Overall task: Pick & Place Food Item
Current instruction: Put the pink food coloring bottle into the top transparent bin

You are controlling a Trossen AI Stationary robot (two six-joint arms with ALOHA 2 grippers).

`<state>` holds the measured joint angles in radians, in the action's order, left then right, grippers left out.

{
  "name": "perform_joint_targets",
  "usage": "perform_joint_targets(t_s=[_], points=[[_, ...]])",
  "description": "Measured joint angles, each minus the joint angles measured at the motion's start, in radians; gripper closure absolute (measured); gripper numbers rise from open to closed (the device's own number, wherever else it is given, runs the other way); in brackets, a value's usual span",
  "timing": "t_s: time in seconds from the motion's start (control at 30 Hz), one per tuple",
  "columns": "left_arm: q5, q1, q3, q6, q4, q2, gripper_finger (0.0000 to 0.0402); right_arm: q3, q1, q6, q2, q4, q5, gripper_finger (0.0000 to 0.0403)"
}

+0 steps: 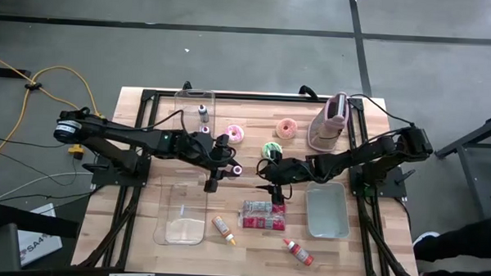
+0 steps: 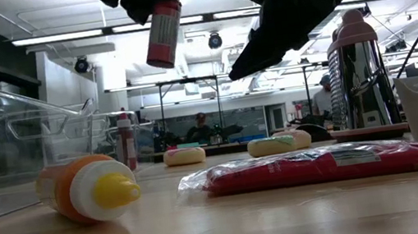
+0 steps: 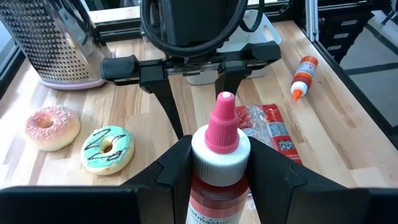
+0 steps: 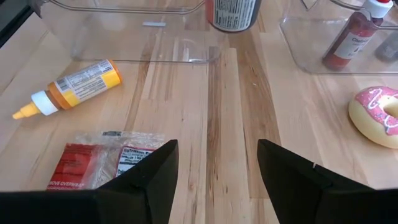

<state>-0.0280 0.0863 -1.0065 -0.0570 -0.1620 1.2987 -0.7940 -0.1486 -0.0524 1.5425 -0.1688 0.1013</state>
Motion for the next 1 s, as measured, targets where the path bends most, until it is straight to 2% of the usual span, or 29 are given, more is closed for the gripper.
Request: perform_joint_targets(t_s=[0.3, 0.4, 0.53, 0.63, 0.77, 0.93, 1.0], points=[[0.005, -0.013, 0.0, 0.031, -0.005, 0.0, 0.0276, 0.0, 0.0, 0.0, 0.0, 0.0, 0.0, 0.0196], [-0.021, -0.055, 0.0, 0.035, -0.008, -0.006, 0.0276, 0.0, 0.0, 0.0, 0.0, 0.0, 0.0, 0.0196], [-0.113, -0.148, 0.029, 0.032, -0.014, -0.048, 0.0276, 0.0, 0.0, 0.0, 0.0, -0.001, 0.0, 0.0196], [-0.159, -0.219, 0.082, 0.029, -0.019, -0.102, 0.0276, 0.0, 0.0, 0.0, 0.0, -0.004, 0.0, 0.0196], [-0.168, -0.294, 0.162, 0.013, -0.011, -0.217, 0.0276, 0.0, 0.0, 0.0, 0.0, -0.007, 0.0, 0.0196], [-0.138, -0.39, 0.258, 0.013, -0.012, -0.377, 0.0276, 0.0, 0.0, 0.0, 0.0, -0.007, 0.0, 0.0196], [-0.09, -0.429, 0.289, 0.03, -0.01, -0.43, 0.0276, 0.0, 0.0, 0.0, 0.0, -0.007, 0.0, 0.0196]])
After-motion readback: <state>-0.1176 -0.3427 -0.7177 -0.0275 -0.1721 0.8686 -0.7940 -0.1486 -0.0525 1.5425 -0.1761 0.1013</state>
